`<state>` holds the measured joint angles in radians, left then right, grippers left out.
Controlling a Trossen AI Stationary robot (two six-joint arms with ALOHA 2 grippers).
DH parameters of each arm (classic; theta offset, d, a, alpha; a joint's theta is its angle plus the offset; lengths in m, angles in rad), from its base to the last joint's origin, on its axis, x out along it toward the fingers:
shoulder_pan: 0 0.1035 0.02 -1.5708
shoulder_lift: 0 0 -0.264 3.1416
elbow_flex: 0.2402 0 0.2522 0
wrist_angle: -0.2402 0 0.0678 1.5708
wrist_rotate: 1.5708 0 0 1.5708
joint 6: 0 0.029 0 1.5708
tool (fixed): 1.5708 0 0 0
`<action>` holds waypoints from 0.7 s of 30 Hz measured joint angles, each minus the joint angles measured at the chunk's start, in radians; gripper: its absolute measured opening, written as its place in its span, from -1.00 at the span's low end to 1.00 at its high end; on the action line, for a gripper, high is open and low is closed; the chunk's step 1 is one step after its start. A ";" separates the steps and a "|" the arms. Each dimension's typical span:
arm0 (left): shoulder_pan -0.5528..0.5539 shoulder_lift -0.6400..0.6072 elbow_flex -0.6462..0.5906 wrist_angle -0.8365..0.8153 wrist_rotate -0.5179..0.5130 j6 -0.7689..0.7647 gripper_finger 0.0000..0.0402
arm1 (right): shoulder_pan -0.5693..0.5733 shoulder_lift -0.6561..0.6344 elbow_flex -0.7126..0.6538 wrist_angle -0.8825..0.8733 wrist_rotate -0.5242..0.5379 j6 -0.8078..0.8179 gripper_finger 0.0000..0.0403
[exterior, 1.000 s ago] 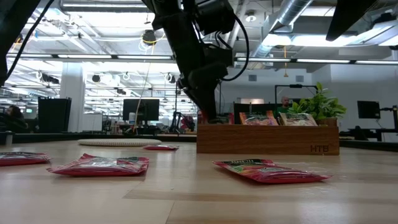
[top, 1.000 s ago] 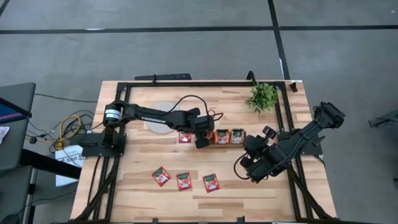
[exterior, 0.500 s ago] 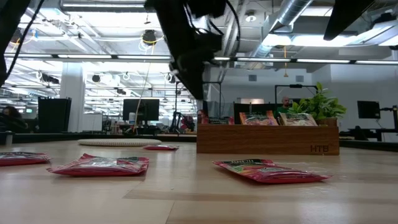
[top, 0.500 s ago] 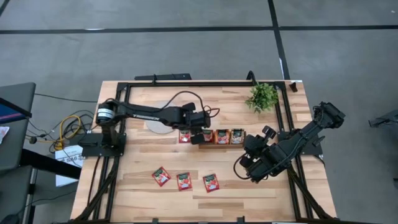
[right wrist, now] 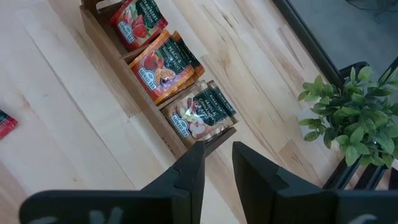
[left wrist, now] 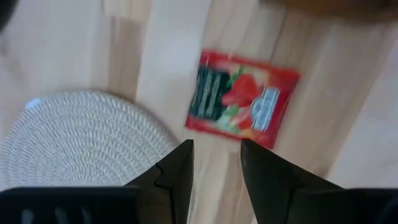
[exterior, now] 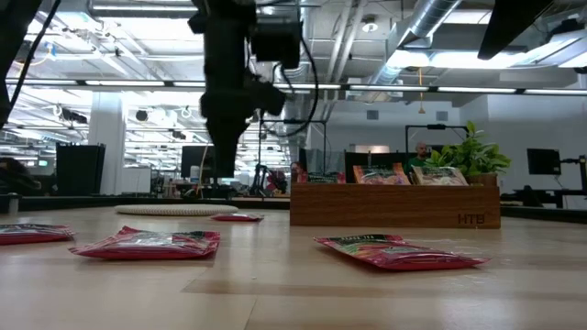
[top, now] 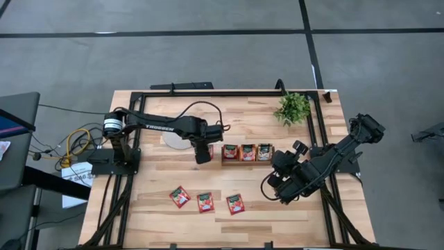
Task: Pick & Place Tea
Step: Put the red tea bag into the left section of the wooden organizer
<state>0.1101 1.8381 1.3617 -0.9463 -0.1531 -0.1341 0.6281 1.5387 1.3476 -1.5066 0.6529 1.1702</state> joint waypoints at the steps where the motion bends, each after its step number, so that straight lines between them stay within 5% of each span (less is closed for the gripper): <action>1: 0.006 0.000 -0.017 0.008 0.001 0.011 -0.37 | 0.000 0.000 0.000 0.000 0.000 0.000 -0.63; 9: 0.083 0.001 -0.097 0.160 0.158 0.103 -0.37 | 0.000 0.000 0.000 0.000 0.000 0.000 -0.63; 21: 0.092 0.020 -0.099 0.234 0.166 0.143 -0.37 | -0.002 0.000 0.000 0.000 0.000 0.000 -0.63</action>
<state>0.2021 1.8581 1.2629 -0.7120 0.0132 0.0088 0.6263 1.5387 1.3476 -1.5066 0.6533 1.1702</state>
